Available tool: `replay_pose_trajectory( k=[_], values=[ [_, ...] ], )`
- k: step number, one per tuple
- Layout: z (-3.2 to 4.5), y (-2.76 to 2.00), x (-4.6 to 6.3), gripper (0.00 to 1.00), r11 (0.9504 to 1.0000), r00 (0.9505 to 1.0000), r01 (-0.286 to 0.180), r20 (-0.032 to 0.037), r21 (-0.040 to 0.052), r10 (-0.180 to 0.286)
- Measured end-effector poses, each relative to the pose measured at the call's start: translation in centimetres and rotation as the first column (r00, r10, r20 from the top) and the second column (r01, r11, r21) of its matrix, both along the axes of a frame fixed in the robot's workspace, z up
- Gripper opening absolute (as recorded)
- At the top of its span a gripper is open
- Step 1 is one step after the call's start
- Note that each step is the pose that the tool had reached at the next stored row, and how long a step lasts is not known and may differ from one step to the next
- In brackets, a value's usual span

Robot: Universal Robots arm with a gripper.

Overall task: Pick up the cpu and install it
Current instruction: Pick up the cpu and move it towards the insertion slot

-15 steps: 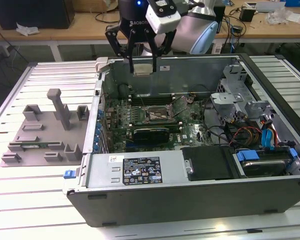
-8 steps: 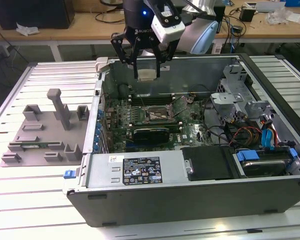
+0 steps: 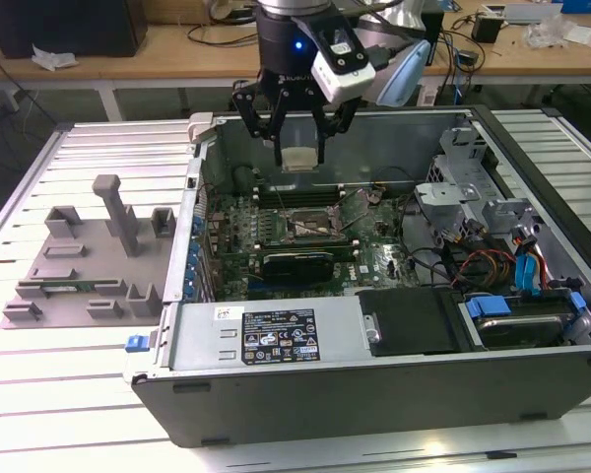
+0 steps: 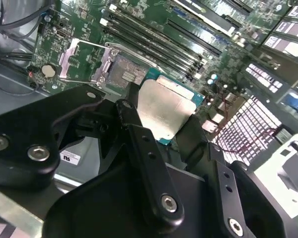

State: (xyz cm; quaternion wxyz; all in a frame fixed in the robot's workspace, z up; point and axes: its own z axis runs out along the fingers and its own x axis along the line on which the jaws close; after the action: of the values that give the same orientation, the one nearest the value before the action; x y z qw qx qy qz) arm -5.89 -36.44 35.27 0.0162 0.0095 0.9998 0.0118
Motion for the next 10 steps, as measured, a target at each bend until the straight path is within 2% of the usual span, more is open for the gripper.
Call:
replay_pose_trajectory(
  k=[6,10],
  values=[
    [-1.43,1.27,0.1,0.55,1.0,1.0,0.0,0.0,-0.0001,0.0],
    [-2.31,1.62,0.1,0.55,1.0,1.0,-0.001,0.0001,0.0,0.001]
  ],
)
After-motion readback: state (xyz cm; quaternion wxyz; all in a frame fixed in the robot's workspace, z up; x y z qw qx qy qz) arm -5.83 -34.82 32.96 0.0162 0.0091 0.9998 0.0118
